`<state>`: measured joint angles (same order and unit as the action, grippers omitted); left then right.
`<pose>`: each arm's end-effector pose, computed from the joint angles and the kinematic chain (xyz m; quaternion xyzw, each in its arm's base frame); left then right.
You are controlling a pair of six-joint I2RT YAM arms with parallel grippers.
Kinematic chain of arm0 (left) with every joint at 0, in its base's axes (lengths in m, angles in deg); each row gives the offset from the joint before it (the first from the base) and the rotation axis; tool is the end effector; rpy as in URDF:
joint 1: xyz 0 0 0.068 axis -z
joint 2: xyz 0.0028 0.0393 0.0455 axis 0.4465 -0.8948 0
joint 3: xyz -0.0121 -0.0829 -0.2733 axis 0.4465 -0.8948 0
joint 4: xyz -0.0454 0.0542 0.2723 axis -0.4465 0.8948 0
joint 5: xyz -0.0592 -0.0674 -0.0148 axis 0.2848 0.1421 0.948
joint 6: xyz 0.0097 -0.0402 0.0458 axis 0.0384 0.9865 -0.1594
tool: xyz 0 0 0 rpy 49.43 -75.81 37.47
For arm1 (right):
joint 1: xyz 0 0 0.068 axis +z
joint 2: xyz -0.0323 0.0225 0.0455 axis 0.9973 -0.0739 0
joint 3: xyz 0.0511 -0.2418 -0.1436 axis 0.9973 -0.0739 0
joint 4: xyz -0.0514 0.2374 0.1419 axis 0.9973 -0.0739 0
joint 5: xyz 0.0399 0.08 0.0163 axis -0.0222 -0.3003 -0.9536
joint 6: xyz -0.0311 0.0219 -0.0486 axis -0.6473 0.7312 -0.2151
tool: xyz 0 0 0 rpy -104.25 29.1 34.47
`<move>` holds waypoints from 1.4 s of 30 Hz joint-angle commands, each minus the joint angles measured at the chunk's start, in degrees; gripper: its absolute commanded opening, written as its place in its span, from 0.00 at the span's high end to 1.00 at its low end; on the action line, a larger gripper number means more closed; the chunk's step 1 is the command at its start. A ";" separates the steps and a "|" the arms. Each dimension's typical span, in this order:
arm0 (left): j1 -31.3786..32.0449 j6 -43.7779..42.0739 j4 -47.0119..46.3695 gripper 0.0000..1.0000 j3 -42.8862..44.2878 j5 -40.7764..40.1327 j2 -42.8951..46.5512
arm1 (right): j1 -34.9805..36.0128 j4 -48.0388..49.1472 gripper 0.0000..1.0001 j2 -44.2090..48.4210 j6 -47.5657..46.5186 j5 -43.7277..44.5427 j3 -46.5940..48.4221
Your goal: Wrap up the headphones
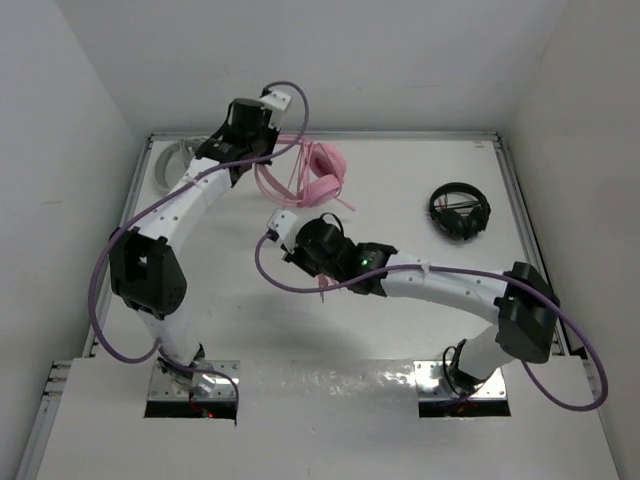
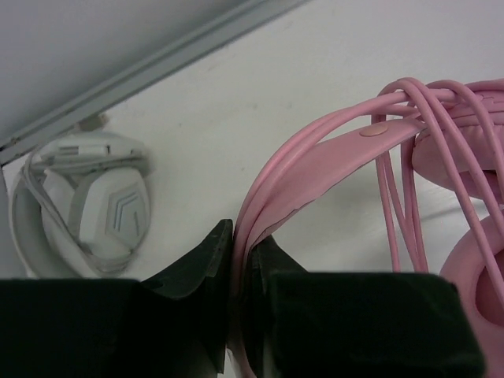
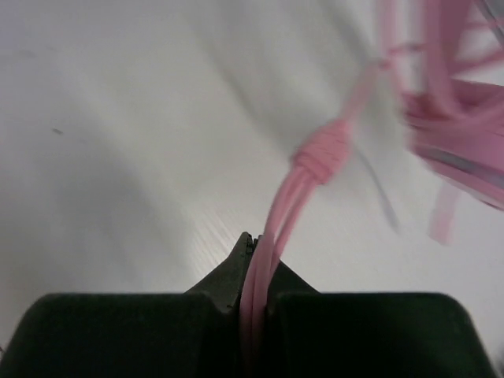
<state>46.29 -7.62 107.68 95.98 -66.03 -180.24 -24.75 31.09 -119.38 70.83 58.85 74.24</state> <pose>0.4177 -0.1448 0.3691 0.2190 0.8393 0.0165 0.4974 0.1932 0.3248 0.2634 -0.3985 0.7712 0.1439 0.4752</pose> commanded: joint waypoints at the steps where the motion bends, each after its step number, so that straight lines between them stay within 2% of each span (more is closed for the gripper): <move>1: -0.35 -10.31 -16.25 1.00 -5.50 -5.43 4.64 | 0.16 -24.79 1.00 0.84 0.27 14.16 9.04; 2: -0.08 -11.91 -16.69 1.00 -8.83 -4.82 5.43 | 0.16 -29.52 1.00 0.58 0.00 20.63 13.24; 4: 0.71 -14.72 -16.79 1.00 -11.83 -2.98 6.31 | 0.25 -31.67 1.00 -0.13 -1.66 25.68 16.43; 7: 2.11 -15.79 -13.10 1.00 -15.71 1.85 7.98 | -0.10 -26.69 1.00 0.57 -9.03 31.76 17.59; 11: 3.52 -14.12 -8.98 1.00 -20.27 7.38 11.14 | -4.04 -16.41 1.00 -0.12 -19.31 36.85 18.20; 15: 3.70 -10.87 -4.67 1.00 -21.43 12.23 12.47 | -10.55 -7.44 1.00 -1.44 -26.26 34.69 17.77; 18: 3.78 -7.28 -0.71 1.00 -21.08 19.15 12.56 | -13.28 5.02 1.00 -3.20 -35.48 34.41 14.17; 19: 3.87 -6.66 0.34 1.00 -20.73 20.57 12.21 | -13.46 13.15 1.00 -4.07 -38.46 34.06 11.64; 21: 4.05 -5.95 2.72 1.00 -20.46 23.47 11.85 | -13.55 20.15 1.00 -5.30 -46.03 33.97 10.12; 23: 4.57 -6.03 3.60 1.00 -20.46 23.75 11.76 | -13.73 25.44 0.95 -7.93 -51.91 33.97 11.08; 27: 5.10 -6.47 3.43 1.00 -20.72 22.44 12.73 | -15.22 25.19 0.91 -11.55 -55.63 32.83 15.03; 30: 5.10 -5.69 3.87 1.00 -20.02 23.39 13.17 | -16.80 18.88 0.89 -12.52 -52.57 30.11 16.00; 37: 5.19 -4.01 6.41 1.00 -18.53 24.28 14.23 | -21.19 10.17 0.63 -12.61 -45.45 25.10 10.38; 42: 5.10 -3.84 8.17 1.00 -17.21 23.41 14.57 | -23.83 8.22 0.63 -12.08 -41.84 21.32 7.75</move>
<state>49.35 -10.85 115.01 74.85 -49.13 -170.93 -42.98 43.42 -130.87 24.45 74.55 84.29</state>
